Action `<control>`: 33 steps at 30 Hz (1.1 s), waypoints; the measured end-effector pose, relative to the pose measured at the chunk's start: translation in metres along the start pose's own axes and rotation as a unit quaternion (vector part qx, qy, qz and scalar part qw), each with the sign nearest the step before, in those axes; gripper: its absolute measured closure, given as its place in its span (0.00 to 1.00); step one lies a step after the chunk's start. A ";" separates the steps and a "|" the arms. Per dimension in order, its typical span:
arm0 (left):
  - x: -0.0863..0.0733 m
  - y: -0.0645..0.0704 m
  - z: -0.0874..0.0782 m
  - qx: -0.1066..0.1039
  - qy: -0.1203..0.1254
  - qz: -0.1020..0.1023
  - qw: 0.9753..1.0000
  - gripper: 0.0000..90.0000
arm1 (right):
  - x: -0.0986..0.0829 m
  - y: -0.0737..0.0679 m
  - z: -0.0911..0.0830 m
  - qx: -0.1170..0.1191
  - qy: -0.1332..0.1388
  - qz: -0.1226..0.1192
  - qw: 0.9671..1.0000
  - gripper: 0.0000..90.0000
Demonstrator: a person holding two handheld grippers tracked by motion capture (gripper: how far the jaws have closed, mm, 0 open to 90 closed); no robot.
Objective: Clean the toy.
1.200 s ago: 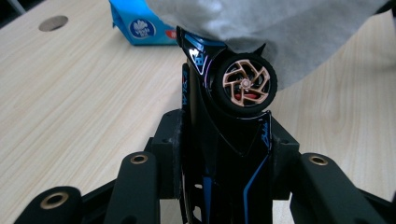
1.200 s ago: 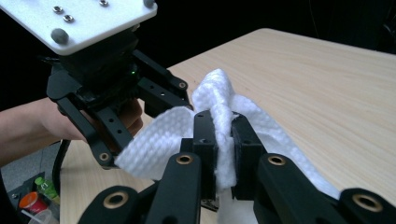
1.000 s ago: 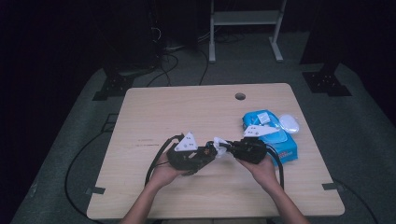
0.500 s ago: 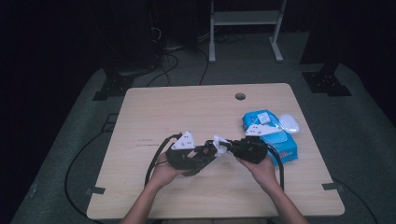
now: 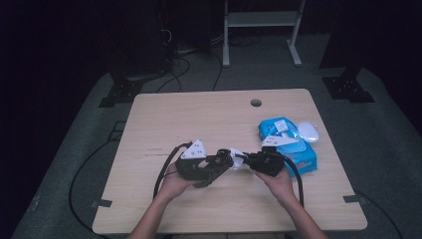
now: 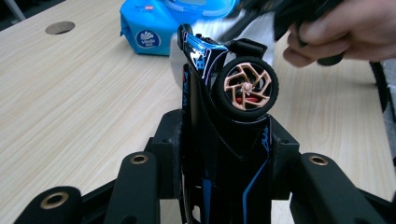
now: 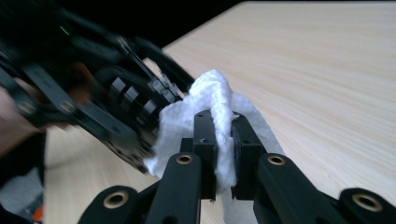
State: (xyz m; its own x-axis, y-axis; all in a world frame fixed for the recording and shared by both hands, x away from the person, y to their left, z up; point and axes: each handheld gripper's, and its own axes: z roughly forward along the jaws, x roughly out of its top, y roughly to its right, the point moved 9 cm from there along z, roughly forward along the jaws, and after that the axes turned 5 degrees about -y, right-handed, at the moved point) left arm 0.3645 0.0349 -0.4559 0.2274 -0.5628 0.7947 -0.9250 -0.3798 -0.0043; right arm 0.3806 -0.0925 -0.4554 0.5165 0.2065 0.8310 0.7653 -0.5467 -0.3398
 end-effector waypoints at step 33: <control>0.006 0.002 -0.002 -0.006 0.016 0.001 1.000 0.64 | 0.003 -0.001 -0.004 0.001 0.008 0.000 1.000 0.92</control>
State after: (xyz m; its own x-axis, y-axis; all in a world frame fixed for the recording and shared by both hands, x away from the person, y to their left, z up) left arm 0.3631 0.0327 -0.4500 0.2163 -0.5402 0.8133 -0.9288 -0.3706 0.0009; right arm 0.3802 -0.0943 -0.4508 0.5107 0.1932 0.8378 0.7658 -0.5452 -0.3411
